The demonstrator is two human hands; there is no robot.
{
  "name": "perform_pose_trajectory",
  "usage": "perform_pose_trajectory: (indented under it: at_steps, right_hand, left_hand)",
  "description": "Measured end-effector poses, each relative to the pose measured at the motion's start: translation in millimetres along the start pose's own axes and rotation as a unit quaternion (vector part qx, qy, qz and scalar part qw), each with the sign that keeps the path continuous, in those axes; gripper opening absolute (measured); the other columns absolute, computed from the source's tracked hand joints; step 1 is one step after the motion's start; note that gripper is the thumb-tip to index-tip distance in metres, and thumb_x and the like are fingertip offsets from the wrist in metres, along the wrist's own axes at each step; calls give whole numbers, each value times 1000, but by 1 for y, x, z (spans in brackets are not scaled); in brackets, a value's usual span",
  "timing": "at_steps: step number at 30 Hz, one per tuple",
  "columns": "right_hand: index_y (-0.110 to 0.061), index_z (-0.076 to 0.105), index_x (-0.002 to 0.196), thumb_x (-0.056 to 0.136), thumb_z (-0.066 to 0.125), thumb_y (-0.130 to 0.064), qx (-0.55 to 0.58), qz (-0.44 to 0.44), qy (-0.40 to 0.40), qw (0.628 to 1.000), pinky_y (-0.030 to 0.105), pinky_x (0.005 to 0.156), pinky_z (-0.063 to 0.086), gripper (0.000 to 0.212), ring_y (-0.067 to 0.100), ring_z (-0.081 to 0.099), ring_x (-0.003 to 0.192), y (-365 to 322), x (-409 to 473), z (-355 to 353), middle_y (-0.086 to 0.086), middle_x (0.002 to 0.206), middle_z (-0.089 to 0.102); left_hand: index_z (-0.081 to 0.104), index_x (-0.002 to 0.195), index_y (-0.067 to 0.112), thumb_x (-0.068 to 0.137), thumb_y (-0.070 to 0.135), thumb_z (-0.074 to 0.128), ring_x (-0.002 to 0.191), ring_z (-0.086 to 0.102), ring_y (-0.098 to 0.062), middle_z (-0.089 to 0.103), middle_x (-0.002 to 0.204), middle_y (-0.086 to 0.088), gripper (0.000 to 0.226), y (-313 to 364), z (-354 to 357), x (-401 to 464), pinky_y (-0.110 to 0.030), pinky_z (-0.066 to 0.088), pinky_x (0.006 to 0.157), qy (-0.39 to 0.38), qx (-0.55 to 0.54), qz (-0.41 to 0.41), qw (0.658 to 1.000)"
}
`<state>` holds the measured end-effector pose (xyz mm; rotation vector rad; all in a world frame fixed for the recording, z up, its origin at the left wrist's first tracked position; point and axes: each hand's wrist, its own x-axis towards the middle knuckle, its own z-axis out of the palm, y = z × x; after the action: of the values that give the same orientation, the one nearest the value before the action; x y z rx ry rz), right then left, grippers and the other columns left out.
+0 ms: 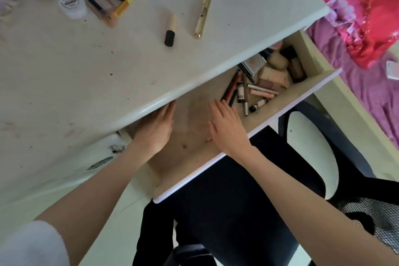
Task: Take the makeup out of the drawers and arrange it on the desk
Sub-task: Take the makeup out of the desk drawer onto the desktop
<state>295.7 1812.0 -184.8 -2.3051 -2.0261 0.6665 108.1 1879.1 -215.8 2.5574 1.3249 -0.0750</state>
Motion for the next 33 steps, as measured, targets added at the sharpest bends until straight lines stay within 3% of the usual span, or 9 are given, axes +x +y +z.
perform_pose_trajectory:
  at_steps: [3,5,11,15,19,24,28,31,33]
  right_hand:
    - [-12,12,149,98,34,-24,-6,12,-28,1000,41,118,8,56,23,8,145,9,4,10,9,156,16]
    - [-12,11,149,98,35,-25,-11,12,-36,999,43,118,10,58,24,8,145,12,7,15,9,156,15]
    - [-10,15,148,97,36,-24,-5,13,-39,999,43,117,12,57,25,11,144,15,9,17,10,155,18]
    - [-9,20,147,98,36,-22,-4,-2,-37,999,40,117,14,53,24,12,144,16,6,15,12,154,20]
    - [-7,27,144,97,36,-21,-2,-6,-38,999,39,115,17,50,24,15,143,17,6,16,13,153,24]
    - [-7,33,141,97,37,-21,-6,-7,-38,999,39,112,22,47,27,24,139,17,5,17,12,148,33]
    - [-10,37,137,96,40,-24,-10,10,-42,999,41,104,32,43,29,37,130,18,3,13,10,140,42]
    - [-6,35,137,97,40,-19,119,54,-4,991,40,95,41,43,31,48,120,17,4,7,14,134,47]
    - [-5,35,137,98,39,-18,269,140,60,951,33,86,45,42,28,54,112,19,11,-2,12,126,54]
  left_hand:
    - [1,147,15,95,17,41,136,25,-32,9,155,-6,66,-6,20,19,-45,35,105,-61,10,-68,996]
    - [-2,148,17,97,25,37,138,16,-32,2,155,-4,65,-3,33,28,-47,26,108,-80,-10,-92,993]
    - [-8,147,14,99,32,26,139,-21,-27,-15,155,-9,61,17,60,20,-45,-15,110,-55,74,-18,996]
    - [-9,146,21,94,30,20,140,-21,-26,-13,155,-7,61,30,66,7,-44,-19,108,-86,99,53,990]
    - [13,146,32,93,30,41,142,-4,-34,-2,156,-11,60,26,55,16,-54,-3,112,-52,87,43,994]
    - [26,142,29,77,17,68,128,27,-37,25,145,-15,78,35,45,24,-48,25,103,-55,92,1,994]
    - [33,139,18,80,23,61,117,40,-37,39,132,-15,66,46,36,20,-46,41,92,-59,2,-13,998]
    - [39,132,12,87,22,52,100,55,-39,54,113,-19,48,50,27,14,-45,49,81,-63,-135,-71,986]
    - [43,119,12,90,23,49,85,61,-36,59,98,-15,32,53,18,11,-38,51,69,-75,-238,-128,960]
